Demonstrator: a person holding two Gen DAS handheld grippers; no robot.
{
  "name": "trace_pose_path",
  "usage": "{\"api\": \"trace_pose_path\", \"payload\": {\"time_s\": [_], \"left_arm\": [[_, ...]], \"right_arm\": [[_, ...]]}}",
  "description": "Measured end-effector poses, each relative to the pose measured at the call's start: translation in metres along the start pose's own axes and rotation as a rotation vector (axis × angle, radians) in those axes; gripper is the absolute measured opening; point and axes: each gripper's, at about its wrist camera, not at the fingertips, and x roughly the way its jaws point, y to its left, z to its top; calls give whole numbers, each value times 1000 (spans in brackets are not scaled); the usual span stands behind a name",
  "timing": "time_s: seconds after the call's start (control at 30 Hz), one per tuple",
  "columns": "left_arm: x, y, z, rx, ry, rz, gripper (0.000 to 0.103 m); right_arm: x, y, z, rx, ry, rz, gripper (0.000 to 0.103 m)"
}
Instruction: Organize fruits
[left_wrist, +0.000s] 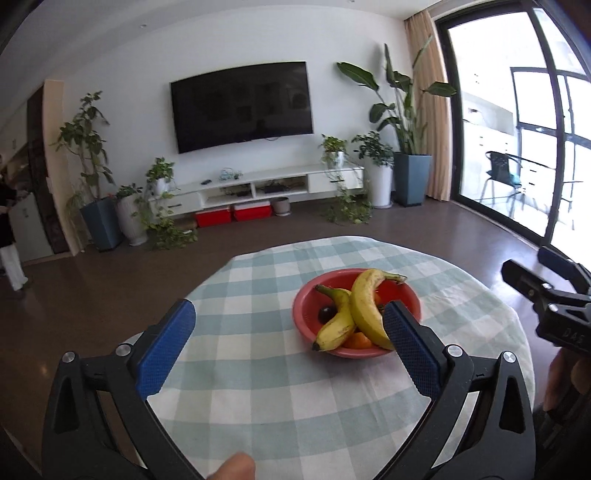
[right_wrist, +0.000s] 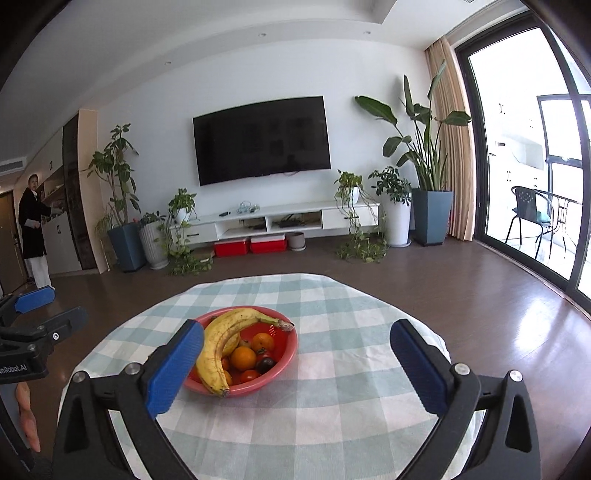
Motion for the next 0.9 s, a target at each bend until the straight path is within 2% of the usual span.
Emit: {"api": "trace_pose_path", "payload": {"time_s": [0.07, 0.13, 0.2, 0.27, 0.33, 0.47, 0.67, 0.9], "left_arm": [[-26, -4, -6, -6, -17, 71, 103], [-43, -4, -9, -27, -3, 57, 103], [-55, -1, -12, -60, 24, 74, 103], [-64, 4, -16, -99, 55, 92, 103], [-72, 7, -21, -124, 74, 77, 103], [-85, 11, -31, -155, 102, 60, 103], [-92, 6, -45, -155, 140, 37, 103], [-88, -1, -52, -157, 168, 10, 103]], "right_arm": [[-17, 0, 5, 15, -1, 11, 103], [-31, -1, 12, 33, -8, 4, 103], [-47, -1, 18, 52, -35, -19, 103], [-61, 0, 21, 57, -45, 8, 103], [-72, 2, 23, 47, -41, 11, 103], [-84, 10, 16, 4, 9, -2, 103], [-82, 15, 2, -5, 151, -76, 103], [-82, 17, -17, -10, 234, -90, 103]]}}
